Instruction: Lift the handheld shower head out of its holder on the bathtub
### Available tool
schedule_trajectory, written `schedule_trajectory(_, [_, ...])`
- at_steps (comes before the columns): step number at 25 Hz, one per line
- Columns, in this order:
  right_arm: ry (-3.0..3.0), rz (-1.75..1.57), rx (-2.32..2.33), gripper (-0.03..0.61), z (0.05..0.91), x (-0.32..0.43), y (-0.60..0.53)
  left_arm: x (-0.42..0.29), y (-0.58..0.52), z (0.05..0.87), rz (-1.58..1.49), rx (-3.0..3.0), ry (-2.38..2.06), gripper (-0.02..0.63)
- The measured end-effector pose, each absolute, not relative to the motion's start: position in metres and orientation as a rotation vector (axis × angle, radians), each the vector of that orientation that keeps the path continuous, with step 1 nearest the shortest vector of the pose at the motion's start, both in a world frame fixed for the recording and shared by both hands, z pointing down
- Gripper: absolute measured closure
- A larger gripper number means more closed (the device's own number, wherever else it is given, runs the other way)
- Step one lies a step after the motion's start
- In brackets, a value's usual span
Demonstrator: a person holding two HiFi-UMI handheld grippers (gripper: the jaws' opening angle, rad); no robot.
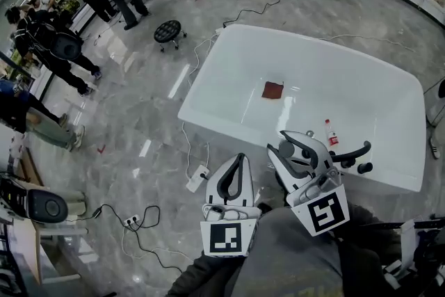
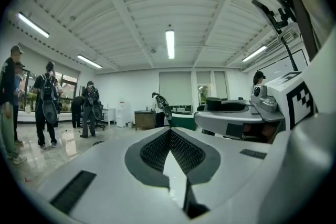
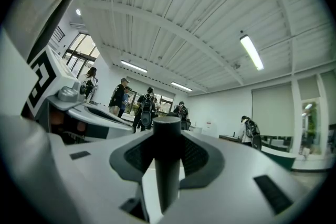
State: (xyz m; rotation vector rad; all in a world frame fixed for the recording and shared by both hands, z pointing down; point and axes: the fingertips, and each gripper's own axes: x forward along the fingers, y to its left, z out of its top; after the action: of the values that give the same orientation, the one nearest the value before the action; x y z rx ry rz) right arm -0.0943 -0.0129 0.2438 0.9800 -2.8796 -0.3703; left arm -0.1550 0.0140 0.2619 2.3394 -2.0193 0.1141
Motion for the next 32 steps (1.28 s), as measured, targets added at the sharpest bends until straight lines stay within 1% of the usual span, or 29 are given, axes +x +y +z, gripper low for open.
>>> schedule_trajectory(9, [-2.939,-0.409,1.013,0.448,0.215,-0.069,0.037,-0.134,0.06,0.247,0.133,2.365,-2.066,0.609])
schedule_trajectory(18, [-3.011,-0.447,0.966,0.448,0.192,-0.027,0.092,-0.094,0.11,0.23,0.116,2.339,-2.137,0.611])
schedule_trajectory(27, [-2.992,-0.362,0.966,0.448,0.208,-0.001,0.117,-0.069,0.142,0.226,0.149,2.354,-2.159,0.611])
schedule_trajectory(32, [-2.986,-0.299,0.949,0.448,0.217,-0.005,0.115,-0.069,0.142,0.222,0.116,2.361,-2.173,0.611])
